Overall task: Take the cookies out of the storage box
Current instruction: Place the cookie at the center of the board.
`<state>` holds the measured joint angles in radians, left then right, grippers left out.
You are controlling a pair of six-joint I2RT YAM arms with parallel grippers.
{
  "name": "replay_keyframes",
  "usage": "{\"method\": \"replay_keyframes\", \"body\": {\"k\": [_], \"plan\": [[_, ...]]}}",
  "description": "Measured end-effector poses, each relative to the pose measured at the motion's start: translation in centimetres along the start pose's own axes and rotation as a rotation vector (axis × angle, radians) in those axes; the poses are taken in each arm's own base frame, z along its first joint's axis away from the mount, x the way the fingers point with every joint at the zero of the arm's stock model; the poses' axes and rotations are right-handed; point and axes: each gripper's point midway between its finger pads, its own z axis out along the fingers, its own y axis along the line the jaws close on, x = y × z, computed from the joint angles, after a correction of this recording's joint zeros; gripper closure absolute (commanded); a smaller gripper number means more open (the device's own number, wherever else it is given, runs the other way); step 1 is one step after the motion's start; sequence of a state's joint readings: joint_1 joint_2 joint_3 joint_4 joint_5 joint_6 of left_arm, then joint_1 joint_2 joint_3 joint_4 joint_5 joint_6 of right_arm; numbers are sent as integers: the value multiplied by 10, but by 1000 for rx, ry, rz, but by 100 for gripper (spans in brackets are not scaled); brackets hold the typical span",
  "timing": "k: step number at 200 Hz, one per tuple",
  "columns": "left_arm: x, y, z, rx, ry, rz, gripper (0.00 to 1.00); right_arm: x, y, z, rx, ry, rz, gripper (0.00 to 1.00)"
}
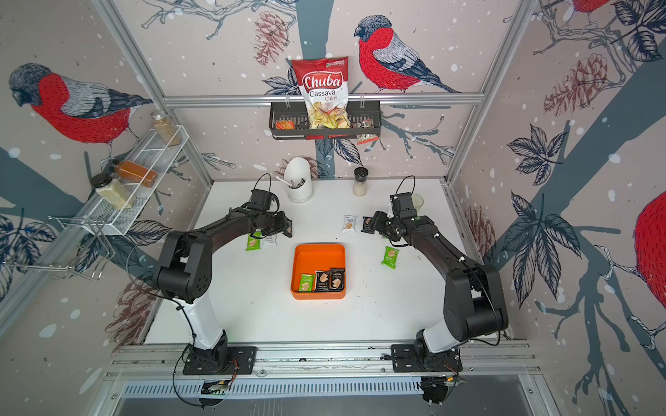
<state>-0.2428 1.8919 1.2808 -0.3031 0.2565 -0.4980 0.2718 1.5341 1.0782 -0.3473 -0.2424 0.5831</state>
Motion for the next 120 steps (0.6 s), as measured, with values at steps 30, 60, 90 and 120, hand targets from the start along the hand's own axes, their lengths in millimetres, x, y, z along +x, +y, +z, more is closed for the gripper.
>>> {"method": "replay_keyframes", "body": {"k": [30,60,90,120], "plan": [[-2,1,9,10,8,-3,75,-4,0,4,9,0,1,34],[0,2,12,14,20,-1,49,-7,1,3,11,-6,0,34],[-2,4,10,-4,12,-1,38,-7,-1,0,23,-5,0,34],[-11,4,-6,-33,-33,6,33,-8,1,-7,15,-18,-8,34]]}}
